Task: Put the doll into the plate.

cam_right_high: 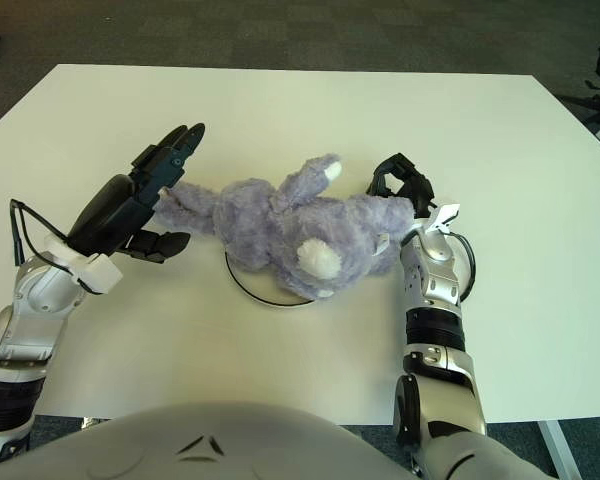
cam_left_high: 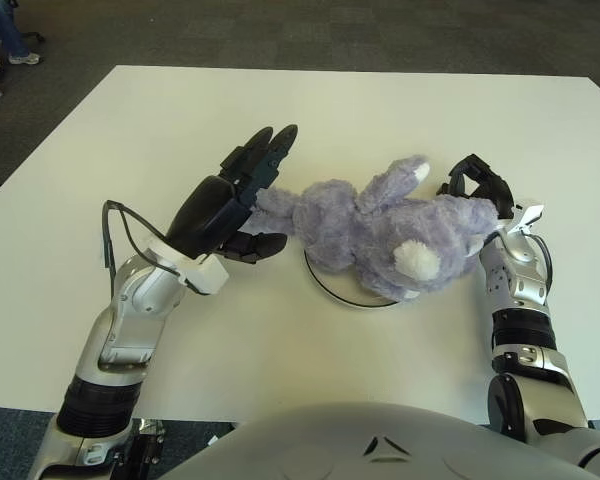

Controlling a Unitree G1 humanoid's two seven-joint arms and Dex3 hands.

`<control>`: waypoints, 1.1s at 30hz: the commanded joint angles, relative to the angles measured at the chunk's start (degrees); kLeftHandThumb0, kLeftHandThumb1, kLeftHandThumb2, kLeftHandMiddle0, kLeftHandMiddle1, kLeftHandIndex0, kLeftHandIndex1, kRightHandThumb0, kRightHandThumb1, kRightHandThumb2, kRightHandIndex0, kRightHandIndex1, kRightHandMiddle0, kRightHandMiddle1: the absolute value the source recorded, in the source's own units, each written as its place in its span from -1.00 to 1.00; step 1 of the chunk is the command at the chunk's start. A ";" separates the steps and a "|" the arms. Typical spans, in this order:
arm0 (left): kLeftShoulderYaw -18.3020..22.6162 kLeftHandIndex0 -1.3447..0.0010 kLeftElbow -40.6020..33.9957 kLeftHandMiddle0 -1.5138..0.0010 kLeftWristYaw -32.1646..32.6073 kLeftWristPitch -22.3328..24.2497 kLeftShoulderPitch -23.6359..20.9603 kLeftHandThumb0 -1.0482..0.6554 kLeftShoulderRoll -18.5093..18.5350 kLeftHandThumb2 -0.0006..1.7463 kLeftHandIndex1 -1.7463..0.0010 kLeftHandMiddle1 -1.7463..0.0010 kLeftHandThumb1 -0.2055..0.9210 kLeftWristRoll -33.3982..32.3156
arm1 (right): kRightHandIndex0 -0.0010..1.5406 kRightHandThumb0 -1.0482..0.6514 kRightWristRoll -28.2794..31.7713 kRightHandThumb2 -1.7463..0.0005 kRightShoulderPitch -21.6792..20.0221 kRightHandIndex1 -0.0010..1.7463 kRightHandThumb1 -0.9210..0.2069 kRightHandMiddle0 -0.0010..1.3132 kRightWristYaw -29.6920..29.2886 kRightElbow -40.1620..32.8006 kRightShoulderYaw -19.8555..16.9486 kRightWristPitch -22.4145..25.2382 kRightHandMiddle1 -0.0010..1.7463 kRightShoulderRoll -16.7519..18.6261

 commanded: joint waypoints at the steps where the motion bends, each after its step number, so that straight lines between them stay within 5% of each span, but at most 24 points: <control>1: 3.85 0.97 13.13 0.86 6.42 -4.56 -2.31 -1.00 0.43 0.30 0.98 0.95 1.00 -0.04 | 0.48 -0.29 -0.74 -0.35 2.31 1.00 -0.12 -0.19 -0.53 2.59 0.47 2.25 1.00 0.61; 4: 5.39 0.95 16.99 0.79 9.93 -3.75 -3.54 -1.00 -2.62 0.32 0.90 0.94 1.00 -1.87 | 0.48 -0.29 -0.70 -0.35 2.27 1.00 -0.12 -0.19 -0.65 2.66 0.39 2.18 1.00 0.65; 13: 8.11 0.99 25.85 0.35 18.55 1.50 -7.35 -0.85 -9.50 0.21 0.10 0.80 1.00 -4.62 | 0.46 -0.30 -0.59 -0.36 2.16 1.00 -0.11 -0.19 -1.19 2.83 0.24 2.26 1.00 0.66; 19: 8.79 0.80 27.83 0.45 19.84 3.52 -7.51 -0.67 -11.82 0.09 -0.50 0.13 1.00 -7.45 | 0.44 -0.29 -0.36 -0.36 2.35 1.00 -0.11 -0.19 -1.14 2.63 0.12 2.31 1.00 0.68; 22: 9.25 0.75 29.03 0.24 20.69 3.57 -8.06 -0.59 -13.12 0.06 -0.62 -0.38 1.00 -8.80 | 0.44 -0.29 -0.22 -0.35 2.44 1.00 -0.12 -0.19 -1.15 2.50 0.04 2.46 1.00 0.66; 25: 9.61 0.71 30.53 0.03 21.04 2.48 -8.72 -0.50 -14.14 0.02 -0.79 -0.64 1.00 -10.64 | 0.45 -0.29 -0.23 -0.35 2.53 1.00 -0.12 -0.20 -1.21 2.43 -0.01 2.55 1.00 0.60; 28: 9.92 0.70 32.24 -0.08 21.09 0.82 -9.23 -0.31 -14.84 -0.23 -0.93 -0.73 1.00 -12.46 | 0.45 -0.29 -0.24 -0.35 2.74 1.00 -0.12 -0.20 -1.10 2.33 -0.07 2.52 1.00 0.54; 33: 12.57 0.64 44.78 -0.16 19.29 -4.06 -13.44 -0.22 -15.84 -0.26 -0.99 -0.86 0.87 -19.65 | 0.46 -0.29 -0.07 -0.35 2.91 1.00 -0.12 -0.20 -0.74 2.49 -0.19 2.32 1.00 0.54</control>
